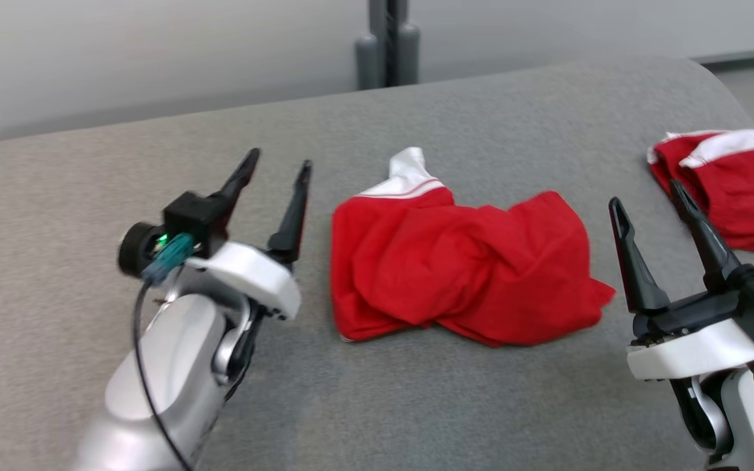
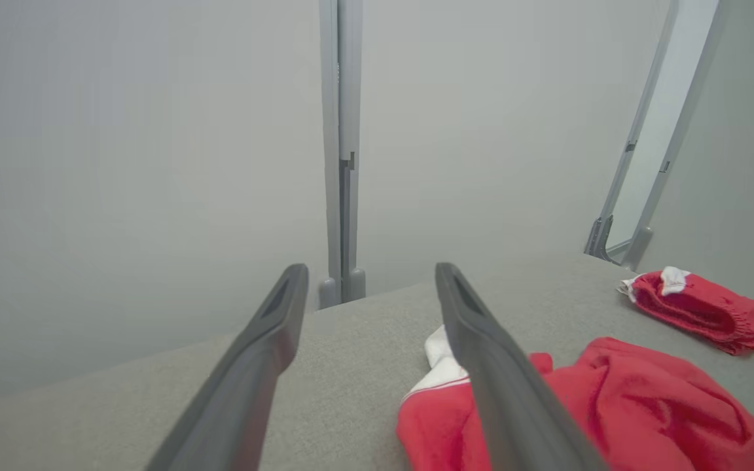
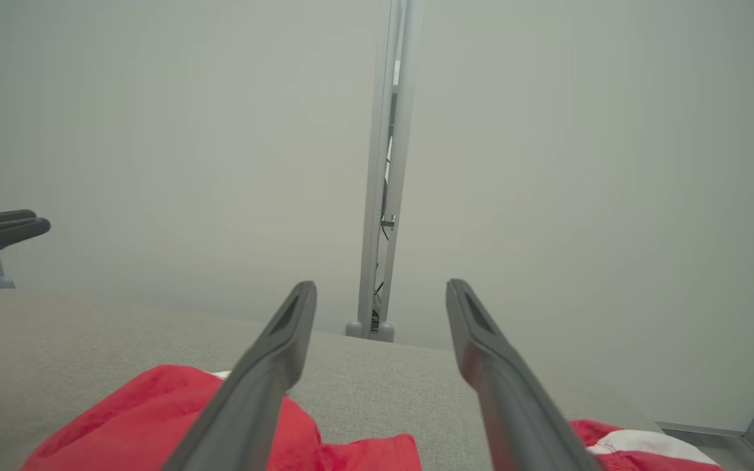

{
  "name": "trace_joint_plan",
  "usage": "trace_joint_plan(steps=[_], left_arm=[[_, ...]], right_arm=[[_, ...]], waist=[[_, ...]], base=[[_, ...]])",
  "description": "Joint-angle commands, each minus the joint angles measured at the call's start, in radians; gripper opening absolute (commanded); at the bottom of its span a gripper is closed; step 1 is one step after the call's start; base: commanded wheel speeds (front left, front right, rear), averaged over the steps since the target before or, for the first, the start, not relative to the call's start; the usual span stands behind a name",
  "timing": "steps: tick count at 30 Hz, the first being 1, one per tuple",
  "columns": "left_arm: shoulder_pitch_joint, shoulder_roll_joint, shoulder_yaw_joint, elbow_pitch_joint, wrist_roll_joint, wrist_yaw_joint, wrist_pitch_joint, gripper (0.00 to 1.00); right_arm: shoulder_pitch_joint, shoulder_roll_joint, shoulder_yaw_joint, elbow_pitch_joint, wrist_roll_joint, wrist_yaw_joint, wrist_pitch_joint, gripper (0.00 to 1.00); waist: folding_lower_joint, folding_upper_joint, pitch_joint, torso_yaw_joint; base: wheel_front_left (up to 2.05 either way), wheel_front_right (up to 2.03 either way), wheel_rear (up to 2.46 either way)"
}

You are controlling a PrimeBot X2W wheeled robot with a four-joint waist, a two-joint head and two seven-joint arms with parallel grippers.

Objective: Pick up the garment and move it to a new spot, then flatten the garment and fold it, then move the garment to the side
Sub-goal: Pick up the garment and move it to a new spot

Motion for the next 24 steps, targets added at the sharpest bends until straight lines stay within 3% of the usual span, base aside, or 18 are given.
trace_joint_plan(steps=[1,7,14,24], left_arm=[[0.038,0.012,0.033,-0.031,0.019,0.009,-0.003,1.00],[0.213,0.044,0.160,-0.156,0.094,0.009,-0.003,1.00],[0.390,-0.021,0.278,-0.246,0.167,-0.017,-0.003,1.00],[0.523,-0.086,0.420,-0.331,0.239,-0.056,-0.003,1.00]], right_arm=[[0.012,-0.009,0.001,0.008,0.006,0.000,-0.002,1.00],[0.035,-0.015,0.007,0.029,0.012,0.000,-0.001,1.00],[0.063,-0.012,0.004,0.047,0.016,0.000,-0.001,1.00],[0.077,0.001,0.019,0.064,0.022,0.000,-0.001,1.00]], waist=[[0.0000,0.0000,-0.047,0.054],[0.0000,0.0000,-0.091,0.119],[0.0000,0.0000,-0.120,0.167],[0.0000,0.0000,-0.138,0.177]], base=[[0.00,0.00,0.00],[0.00,0.00,0.00],[0.00,0.00,0.00],[0.00,0.00,0.00]])
